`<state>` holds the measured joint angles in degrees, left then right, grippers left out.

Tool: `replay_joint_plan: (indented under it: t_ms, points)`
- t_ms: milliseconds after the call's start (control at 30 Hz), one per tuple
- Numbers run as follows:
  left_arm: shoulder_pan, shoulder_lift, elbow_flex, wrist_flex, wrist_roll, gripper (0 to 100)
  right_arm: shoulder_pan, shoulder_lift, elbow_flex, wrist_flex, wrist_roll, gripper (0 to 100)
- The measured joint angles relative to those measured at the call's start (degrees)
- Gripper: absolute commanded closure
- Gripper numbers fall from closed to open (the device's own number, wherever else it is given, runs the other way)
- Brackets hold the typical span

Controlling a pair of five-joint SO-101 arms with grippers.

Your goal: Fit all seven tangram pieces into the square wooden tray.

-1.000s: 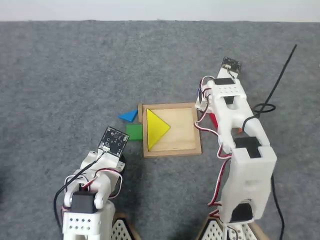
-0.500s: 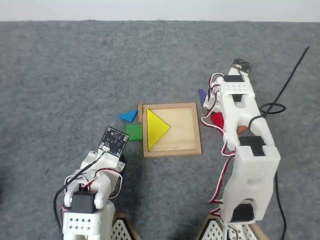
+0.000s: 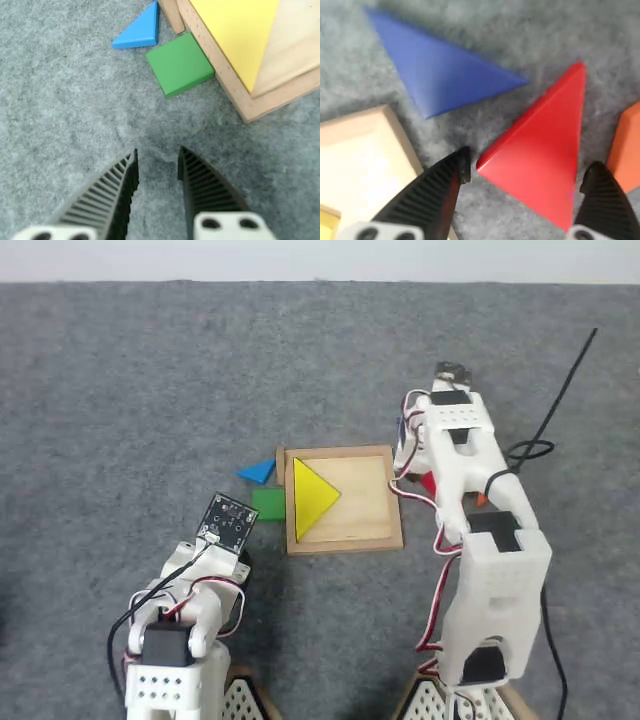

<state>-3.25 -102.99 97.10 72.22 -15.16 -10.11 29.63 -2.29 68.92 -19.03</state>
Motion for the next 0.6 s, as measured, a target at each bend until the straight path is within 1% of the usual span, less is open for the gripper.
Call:
replay_joint_plan:
  t_ms: [200,400,533,600]
  points:
    - [0.0,0.0,0.0,0.0,0.0,86,-0.3,0.0,0.0,0.5,0.3,64.8]
    - [0.0,0.0,0.0,0.0,0.0,86,2.4,0.4,-0.1,0.6,0.7,64.9]
    - [0.0,0.0,0.0,0.0,0.0,86,2.6,1.6,-0.9,0.6,0.7,65.2]
    - [0.0,0.0,0.0,0.0,0.0,86,2.6,1.6,-1.1,0.7,0.7,69.6]
